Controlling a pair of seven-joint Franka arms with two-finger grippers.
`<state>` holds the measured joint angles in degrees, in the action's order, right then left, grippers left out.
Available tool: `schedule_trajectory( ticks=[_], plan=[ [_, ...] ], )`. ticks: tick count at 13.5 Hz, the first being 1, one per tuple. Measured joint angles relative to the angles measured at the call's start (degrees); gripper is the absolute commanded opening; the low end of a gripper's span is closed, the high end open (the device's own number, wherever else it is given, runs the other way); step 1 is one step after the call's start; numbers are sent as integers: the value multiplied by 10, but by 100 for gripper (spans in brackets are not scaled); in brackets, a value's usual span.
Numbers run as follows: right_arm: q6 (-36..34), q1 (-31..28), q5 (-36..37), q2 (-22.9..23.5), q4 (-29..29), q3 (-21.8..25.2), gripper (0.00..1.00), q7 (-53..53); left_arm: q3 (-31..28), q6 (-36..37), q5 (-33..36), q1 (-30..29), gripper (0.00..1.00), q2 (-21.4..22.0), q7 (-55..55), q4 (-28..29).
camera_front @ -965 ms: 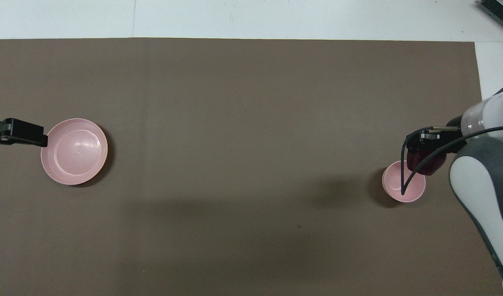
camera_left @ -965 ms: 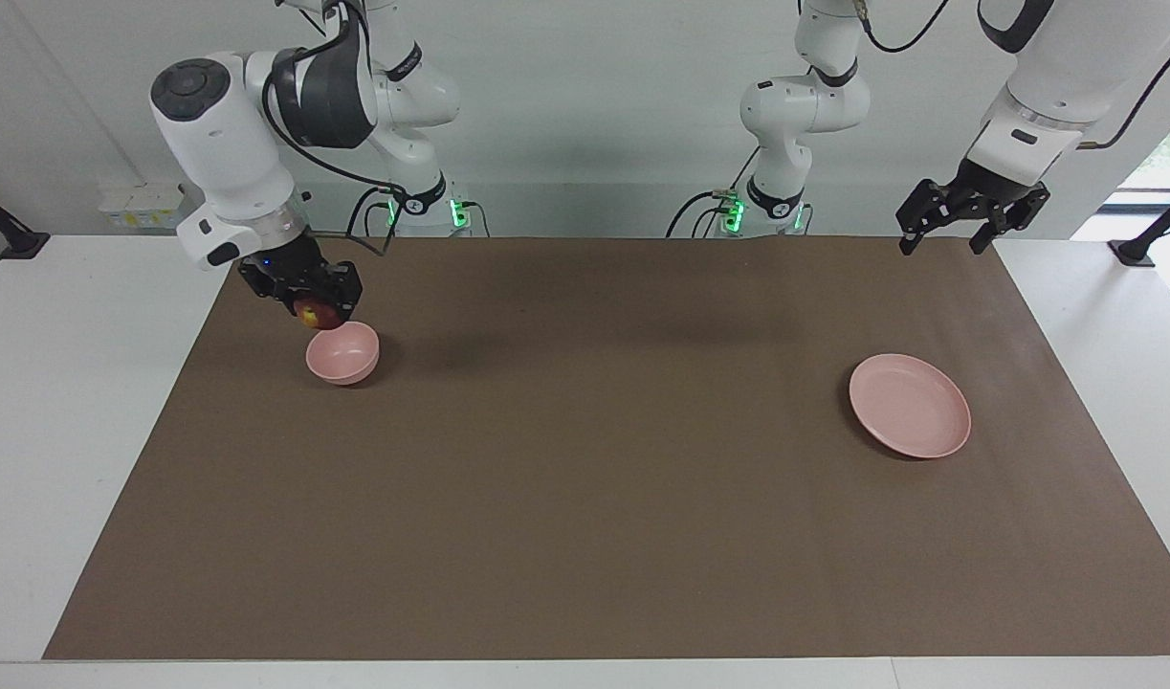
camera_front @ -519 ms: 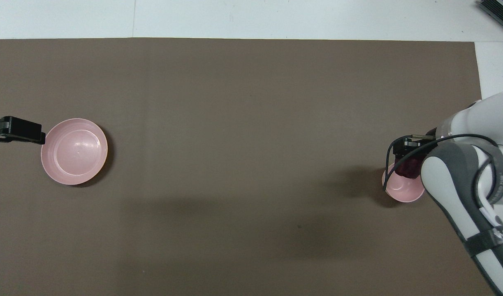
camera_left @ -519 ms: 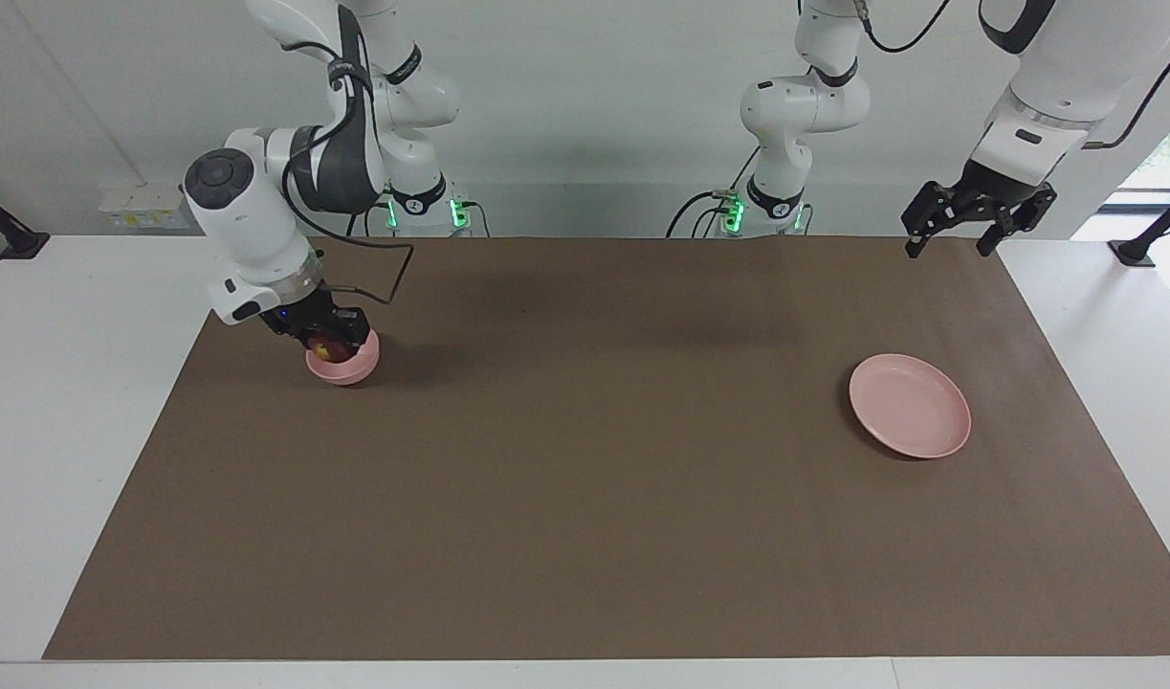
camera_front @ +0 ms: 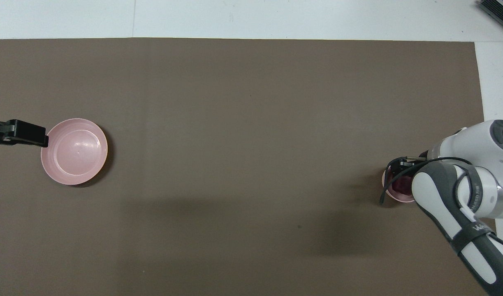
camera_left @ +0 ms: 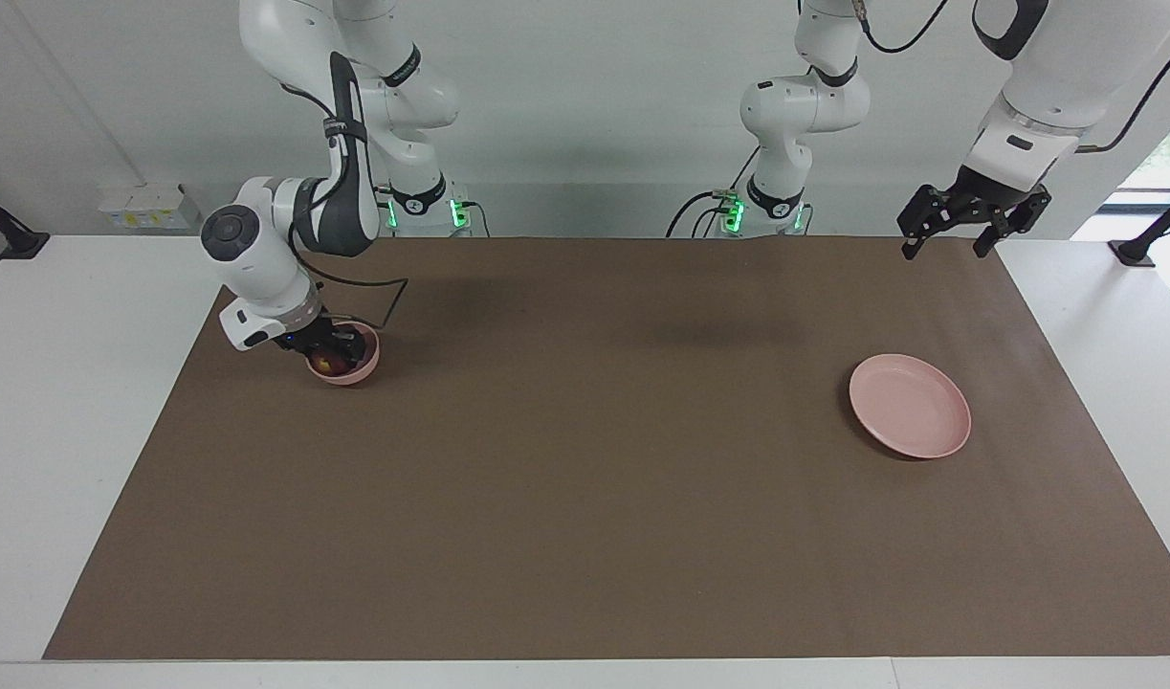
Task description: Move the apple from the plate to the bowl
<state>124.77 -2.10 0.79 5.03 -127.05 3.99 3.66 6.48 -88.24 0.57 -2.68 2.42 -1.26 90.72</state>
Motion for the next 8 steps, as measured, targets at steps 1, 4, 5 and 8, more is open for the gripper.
schedule_trajectory(
  ticks=[1,4,5,8],
  plan=[
    [1,1,0,0,-1,-2,100,1,1,-1,0,0,100,0,0,0],
    [-6,2,0,-7,14,-5,100,1,2,-7,0,0,100,0,0,0],
    [-27,2,0,-11,30,-6,100,1,2,-9,0,0,100,0,0,0],
    [-96,2,0,-27,88,-6,100,1,0,-9,0,0,100,0,-1,0]
  ],
)
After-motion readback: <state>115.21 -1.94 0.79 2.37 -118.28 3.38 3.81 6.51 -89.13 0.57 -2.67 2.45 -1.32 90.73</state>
